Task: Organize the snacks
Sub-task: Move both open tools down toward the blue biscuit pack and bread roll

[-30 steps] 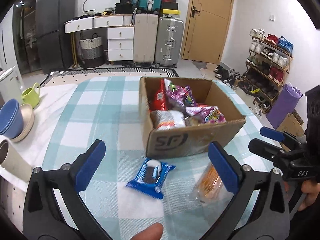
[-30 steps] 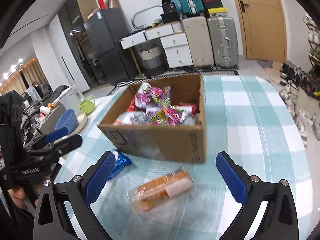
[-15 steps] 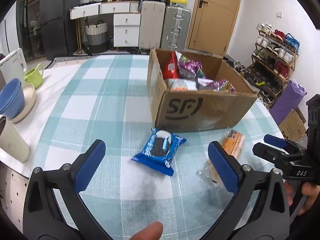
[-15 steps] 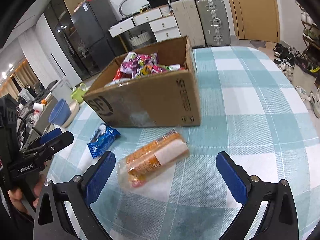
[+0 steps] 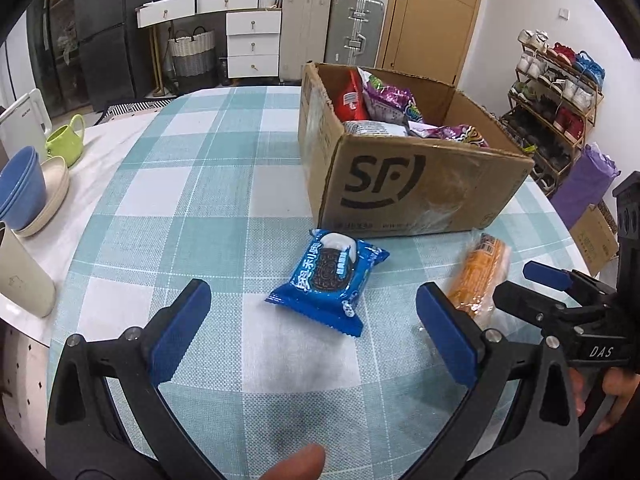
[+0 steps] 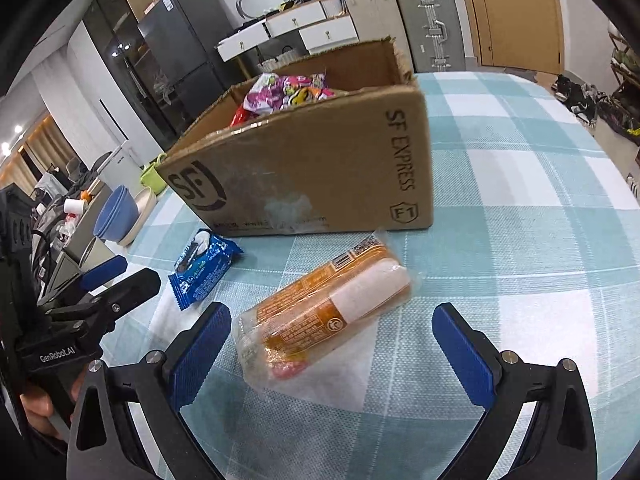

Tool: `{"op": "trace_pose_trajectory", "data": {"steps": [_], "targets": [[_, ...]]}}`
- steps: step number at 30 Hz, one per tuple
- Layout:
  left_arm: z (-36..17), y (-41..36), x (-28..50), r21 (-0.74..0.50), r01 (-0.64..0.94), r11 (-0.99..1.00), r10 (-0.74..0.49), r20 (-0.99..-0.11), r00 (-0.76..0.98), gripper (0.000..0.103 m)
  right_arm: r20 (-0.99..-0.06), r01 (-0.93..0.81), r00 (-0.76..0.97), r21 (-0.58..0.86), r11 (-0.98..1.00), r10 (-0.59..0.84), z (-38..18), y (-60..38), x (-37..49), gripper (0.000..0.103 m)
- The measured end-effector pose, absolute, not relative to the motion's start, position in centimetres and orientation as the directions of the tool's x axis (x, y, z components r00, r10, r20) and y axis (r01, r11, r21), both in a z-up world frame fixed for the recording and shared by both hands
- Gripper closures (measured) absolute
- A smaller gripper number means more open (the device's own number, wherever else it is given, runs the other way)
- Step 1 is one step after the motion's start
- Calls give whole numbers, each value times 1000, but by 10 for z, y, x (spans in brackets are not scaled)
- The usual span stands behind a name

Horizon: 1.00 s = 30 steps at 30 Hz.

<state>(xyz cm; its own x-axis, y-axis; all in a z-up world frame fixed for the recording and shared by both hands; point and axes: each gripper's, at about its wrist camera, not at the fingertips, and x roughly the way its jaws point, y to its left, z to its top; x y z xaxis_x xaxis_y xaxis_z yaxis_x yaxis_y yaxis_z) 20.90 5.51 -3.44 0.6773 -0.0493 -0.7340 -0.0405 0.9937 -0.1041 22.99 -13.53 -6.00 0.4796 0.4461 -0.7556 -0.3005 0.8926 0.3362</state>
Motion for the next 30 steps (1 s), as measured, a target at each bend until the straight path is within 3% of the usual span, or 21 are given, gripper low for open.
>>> {"op": "trace_pose_trajectory", "data": {"steps": [21,30], "targets": [[-47,69,218,-121,-51,991,-58,-753,655,1,-800,-298,492,215,930,343,-75,-101,242,1],[-51,62,216,-116,-44,992,-60,-758,650,1,-811,-312,457,240,919,366,-74,-144,233,1]]}}
